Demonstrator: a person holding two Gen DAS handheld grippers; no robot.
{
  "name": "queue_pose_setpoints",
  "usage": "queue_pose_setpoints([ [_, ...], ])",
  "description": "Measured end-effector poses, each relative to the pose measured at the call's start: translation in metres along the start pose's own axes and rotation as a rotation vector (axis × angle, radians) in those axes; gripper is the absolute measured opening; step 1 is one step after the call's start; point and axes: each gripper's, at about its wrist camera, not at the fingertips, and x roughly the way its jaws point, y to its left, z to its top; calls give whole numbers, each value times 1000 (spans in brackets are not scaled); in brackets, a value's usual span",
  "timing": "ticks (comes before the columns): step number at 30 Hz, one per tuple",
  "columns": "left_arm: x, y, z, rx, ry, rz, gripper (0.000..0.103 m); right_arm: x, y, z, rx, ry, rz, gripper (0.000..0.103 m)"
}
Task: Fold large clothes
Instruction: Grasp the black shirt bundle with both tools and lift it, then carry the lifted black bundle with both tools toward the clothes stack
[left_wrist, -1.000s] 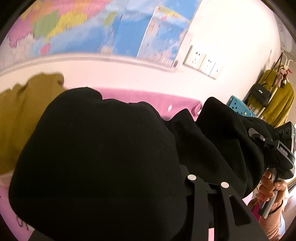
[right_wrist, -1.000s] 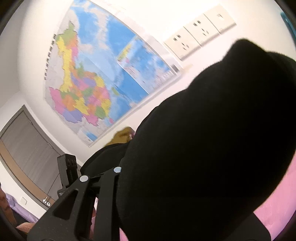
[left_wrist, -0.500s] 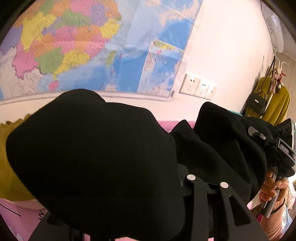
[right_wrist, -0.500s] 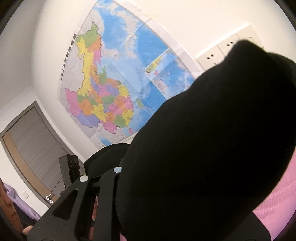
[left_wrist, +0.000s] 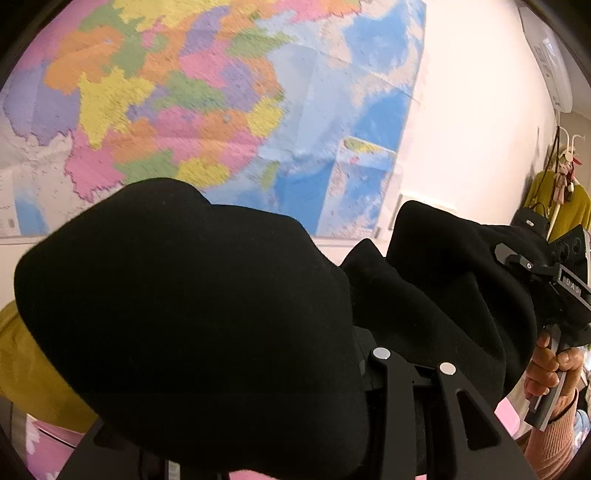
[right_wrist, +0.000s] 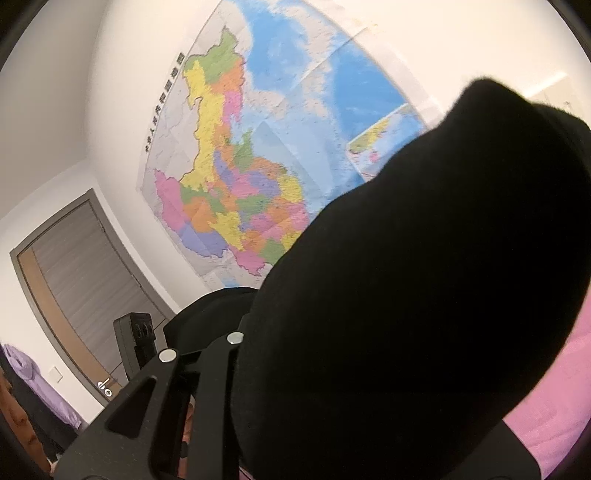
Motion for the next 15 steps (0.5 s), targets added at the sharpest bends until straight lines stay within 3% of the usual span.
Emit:
queue_pose_setpoints([
  [15, -47, 56, 65, 26, -150, 156, 36, 103, 55, 45, -89, -6, 142, 22],
])
